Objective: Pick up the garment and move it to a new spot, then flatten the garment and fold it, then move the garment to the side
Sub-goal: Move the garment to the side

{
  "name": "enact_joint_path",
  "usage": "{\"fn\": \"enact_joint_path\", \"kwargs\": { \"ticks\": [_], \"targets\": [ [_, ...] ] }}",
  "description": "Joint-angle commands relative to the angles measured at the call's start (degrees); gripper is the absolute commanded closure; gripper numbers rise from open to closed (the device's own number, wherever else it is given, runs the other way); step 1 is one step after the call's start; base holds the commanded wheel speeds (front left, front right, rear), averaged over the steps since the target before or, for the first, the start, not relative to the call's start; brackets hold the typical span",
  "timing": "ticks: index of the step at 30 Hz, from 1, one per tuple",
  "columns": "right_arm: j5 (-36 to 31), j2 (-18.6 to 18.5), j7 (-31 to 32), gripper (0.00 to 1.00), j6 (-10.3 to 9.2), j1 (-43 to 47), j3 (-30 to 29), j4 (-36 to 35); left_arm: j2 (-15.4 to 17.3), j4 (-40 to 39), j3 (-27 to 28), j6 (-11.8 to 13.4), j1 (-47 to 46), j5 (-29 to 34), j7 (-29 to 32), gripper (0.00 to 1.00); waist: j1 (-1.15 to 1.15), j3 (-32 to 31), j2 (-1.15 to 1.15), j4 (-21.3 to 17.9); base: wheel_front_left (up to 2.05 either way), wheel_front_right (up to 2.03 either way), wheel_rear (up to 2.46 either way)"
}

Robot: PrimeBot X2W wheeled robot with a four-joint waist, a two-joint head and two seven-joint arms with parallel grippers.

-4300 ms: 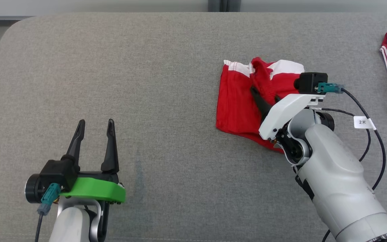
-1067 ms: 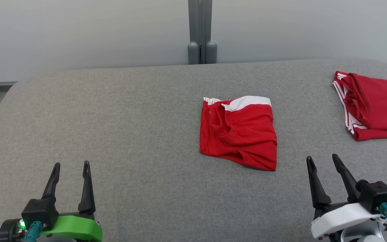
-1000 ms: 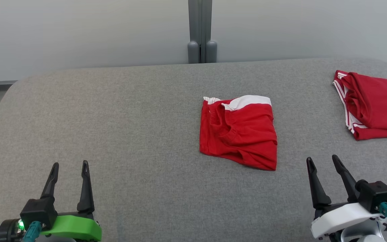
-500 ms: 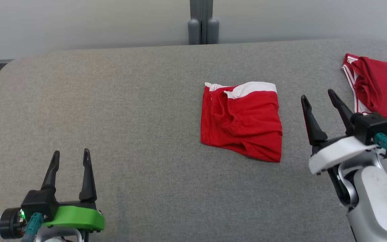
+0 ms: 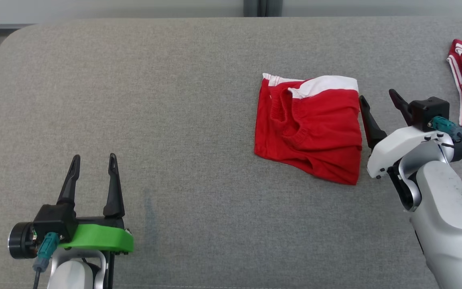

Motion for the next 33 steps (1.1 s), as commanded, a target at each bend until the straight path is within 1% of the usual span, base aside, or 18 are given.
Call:
{"fn": "enact_joint_path", "kwargs": {
  "ticks": [1, 8, 14, 15, 17, 19, 23, 25, 29, 33],
  "targets": [
    [-0.3, 0.2, -0.7, 0.0, -0.05, -1.1, -0.1, 2.2, 0.0, 0.2, -0.1, -0.1, -1.3, 0.1, -0.2, 0.0, 0.0, 2.0, 0.0, 1.5, 0.0, 0.0, 0.0],
    [-1.3, 1.8, -2.9, 0.0, -0.05, -3.5, -1.0, 13.3, -0.2, 1.5, -0.9, -0.5, -3.4, 0.0, -0.5, 0.0, 0.0, 3.9, 0.0, 2.7, 0.0, 0.0, 0.0],
    [-1.0, 4.6, -3.4, 0.0, -0.04, -4.5, -1.3, 21.5, -0.3, 2.0, -1.0, -0.6, -4.3, 0.2, -0.5, 0.0, 0.0, 4.8, 0.0, 2.7, 0.0, 0.0, 0.0],
    [-0.6, 5.0, -3.5, 0.45, -0.05, -4.6, -1.4, 22.5, -0.3, 2.0, -1.0, -0.6, -4.4, 0.2, -0.5, 0.0, 0.0, 4.8, 0.0, 2.7, 0.0, 0.0, 0.0],
    [-0.1, 5.4, -3.9, 1.0, -0.07, -5.1, -1.7, 24.1, -0.4, 2.0, -1.1, -0.6, -4.5, 0.3, -0.5, 0.0, 0.0, 4.9, 0.0, 2.5, 0.0, 0.0, 0.0],
    [0.0, 5.2, -4.6, 1.0, -0.1, -5.9, -1.8, 25.3, -0.5, 2.1, -1.1, -0.7, -4.7, 0.2, -0.5, 0.0, 0.0, 5.0, 0.0, 2.3, 0.0, 0.0, 0.0],
    [-0.7, 3.6, -5.8, 1.0, -0.15, -8.5, -1.5, 26.0, -0.7, 1.7, -1.4, -0.7, -4.9, 0.1, -0.5, 0.0, 0.0, 5.5, 0.0, 1.7, 0.0, 0.0, 0.0],
    [-1.7, 2.6, -6.2, 1.0, -0.15, -10.1, -0.4, 25.8, -0.8, 1.4, -1.5, -0.8, -5.2, 0.1, -0.5, 0.0, 0.0, 6.3, 0.0, 1.3, 0.0, 0.0, 0.0],
    [-4.0, -1.1, -5.8, 1.0, -0.13, -13.3, 4.6, 24.6, -0.9, 1.0, -2.2, -1.2, -6.1, 0.4, -0.5, 0.0, 0.0, 8.6, 0.0, 0.3, 0.0, 0.0, 0.0],
    [-4.7, -5.9, -4.5, 1.0, -0.14, -17.3, 10.2, 22.2, -0.9, 0.2, -2.1, -1.3, -7.2, 0.8, -0.5, 0.0, 0.0, 11.6, 0.0, -1.9, 0.0, 0.0, 0.0]
  ]
}}
